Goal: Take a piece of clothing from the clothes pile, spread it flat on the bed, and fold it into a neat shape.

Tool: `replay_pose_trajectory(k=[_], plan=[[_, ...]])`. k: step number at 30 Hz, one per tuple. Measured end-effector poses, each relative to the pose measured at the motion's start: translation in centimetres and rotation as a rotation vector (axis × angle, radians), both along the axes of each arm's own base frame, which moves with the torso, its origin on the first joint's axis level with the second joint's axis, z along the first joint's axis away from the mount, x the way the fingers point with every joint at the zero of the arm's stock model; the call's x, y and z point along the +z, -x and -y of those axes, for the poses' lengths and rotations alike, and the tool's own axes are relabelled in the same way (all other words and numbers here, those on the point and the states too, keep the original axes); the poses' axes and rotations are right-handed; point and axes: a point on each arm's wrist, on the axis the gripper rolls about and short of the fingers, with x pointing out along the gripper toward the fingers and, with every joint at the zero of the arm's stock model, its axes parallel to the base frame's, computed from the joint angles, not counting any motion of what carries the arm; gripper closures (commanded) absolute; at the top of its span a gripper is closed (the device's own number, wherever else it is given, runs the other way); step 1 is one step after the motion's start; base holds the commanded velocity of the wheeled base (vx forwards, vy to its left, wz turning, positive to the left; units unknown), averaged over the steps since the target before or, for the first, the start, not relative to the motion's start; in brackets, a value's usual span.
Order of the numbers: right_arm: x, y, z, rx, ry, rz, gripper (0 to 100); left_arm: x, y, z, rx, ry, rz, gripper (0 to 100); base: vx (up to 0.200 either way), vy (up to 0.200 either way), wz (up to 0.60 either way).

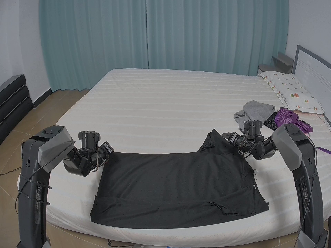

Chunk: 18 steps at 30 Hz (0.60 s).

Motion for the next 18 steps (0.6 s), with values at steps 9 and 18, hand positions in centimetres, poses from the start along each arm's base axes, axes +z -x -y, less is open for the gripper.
replay_pose_trajectory(k=[9,18], plan=[[0.3,0.27,1.01,0.001,0.03,0.0,0,0.01,0.0,0.06,-0.001,0.0,0.0,100,0.0,0.0,0.0],[-0.6,0.5,0.81,0.017,0.049,-0.019,100,0.02,-0.03,0.04,0.0,0.0,0.0,100,0.0,0.0,0.0]])
